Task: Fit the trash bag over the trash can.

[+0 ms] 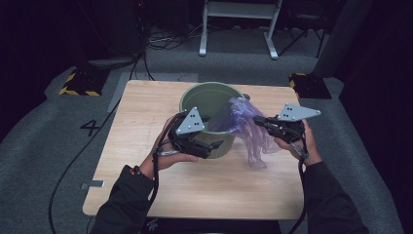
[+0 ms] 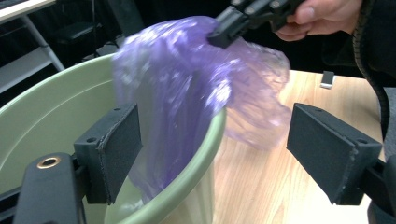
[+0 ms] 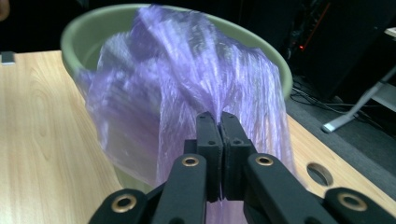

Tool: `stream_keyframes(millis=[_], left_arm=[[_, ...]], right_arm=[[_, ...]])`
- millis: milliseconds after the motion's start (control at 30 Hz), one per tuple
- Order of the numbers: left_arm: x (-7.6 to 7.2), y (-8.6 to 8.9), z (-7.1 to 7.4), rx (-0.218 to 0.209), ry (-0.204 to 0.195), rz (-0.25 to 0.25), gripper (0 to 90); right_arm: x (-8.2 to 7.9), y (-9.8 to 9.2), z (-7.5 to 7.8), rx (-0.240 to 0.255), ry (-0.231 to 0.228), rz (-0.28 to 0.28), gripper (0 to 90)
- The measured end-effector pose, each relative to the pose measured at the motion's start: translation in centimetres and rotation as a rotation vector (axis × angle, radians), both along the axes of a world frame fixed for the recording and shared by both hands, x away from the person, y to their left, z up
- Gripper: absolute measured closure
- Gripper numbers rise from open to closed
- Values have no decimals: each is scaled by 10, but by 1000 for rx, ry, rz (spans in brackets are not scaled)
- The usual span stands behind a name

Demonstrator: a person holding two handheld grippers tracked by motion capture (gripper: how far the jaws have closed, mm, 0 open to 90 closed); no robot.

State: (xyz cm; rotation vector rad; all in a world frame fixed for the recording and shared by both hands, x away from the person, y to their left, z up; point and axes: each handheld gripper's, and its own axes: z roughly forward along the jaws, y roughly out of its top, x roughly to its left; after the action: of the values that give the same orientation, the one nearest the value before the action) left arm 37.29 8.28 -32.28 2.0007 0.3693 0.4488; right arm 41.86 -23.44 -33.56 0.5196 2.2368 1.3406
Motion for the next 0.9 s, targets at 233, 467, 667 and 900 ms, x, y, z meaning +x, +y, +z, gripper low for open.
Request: stream_keyframes(millis=[233,467,667,900], left_arm=[[0,-18,4,23,-8,-28,176],[3,-32,4,63,-12,15,437],[10,-36,1,120,10,42,738],[14,-34,0,120,18,28,896]], right_arm=[[5,31,15,-77,-7,20,866],[7,45,23,-89,0,39,833],[7,42,22,-85,18,31,738],[4,28,23,-56,35,5,500]])
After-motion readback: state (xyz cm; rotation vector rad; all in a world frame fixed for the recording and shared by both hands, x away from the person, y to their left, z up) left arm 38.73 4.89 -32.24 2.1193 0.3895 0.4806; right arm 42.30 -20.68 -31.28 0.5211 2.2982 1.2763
